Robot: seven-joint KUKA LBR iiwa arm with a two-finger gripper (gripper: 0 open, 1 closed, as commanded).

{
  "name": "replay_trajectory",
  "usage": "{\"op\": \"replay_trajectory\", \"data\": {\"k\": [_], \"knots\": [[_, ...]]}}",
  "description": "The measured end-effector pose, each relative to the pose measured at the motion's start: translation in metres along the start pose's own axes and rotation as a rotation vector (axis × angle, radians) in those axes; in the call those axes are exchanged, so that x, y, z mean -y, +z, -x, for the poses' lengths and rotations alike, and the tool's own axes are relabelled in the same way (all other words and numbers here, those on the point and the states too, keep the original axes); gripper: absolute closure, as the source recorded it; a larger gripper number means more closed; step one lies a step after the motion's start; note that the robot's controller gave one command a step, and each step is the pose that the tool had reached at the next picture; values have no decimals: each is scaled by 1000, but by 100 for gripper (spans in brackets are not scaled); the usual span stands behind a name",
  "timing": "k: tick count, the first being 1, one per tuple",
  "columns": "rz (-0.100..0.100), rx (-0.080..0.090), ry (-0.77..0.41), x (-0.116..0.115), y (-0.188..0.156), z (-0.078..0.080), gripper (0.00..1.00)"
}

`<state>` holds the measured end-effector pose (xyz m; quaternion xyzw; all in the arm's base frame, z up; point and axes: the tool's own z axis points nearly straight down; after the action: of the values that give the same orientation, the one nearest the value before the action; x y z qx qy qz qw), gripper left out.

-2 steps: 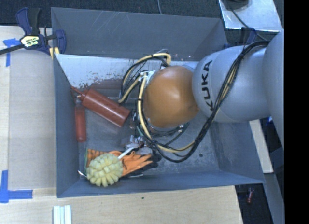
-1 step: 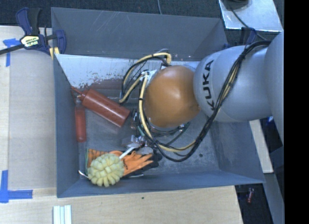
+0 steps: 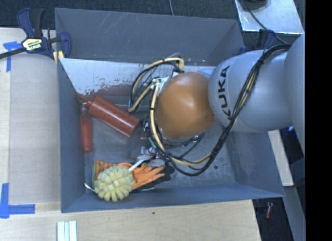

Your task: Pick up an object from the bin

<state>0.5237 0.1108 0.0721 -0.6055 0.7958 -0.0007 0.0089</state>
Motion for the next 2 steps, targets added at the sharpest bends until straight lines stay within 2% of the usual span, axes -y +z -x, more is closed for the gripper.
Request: {"op": "replay_trajectory", "data": {"k": [1,2], "knots": [[2,1,-15,9,-1,-3,100],[2,1,-15,9,-1,-3,100]]}}
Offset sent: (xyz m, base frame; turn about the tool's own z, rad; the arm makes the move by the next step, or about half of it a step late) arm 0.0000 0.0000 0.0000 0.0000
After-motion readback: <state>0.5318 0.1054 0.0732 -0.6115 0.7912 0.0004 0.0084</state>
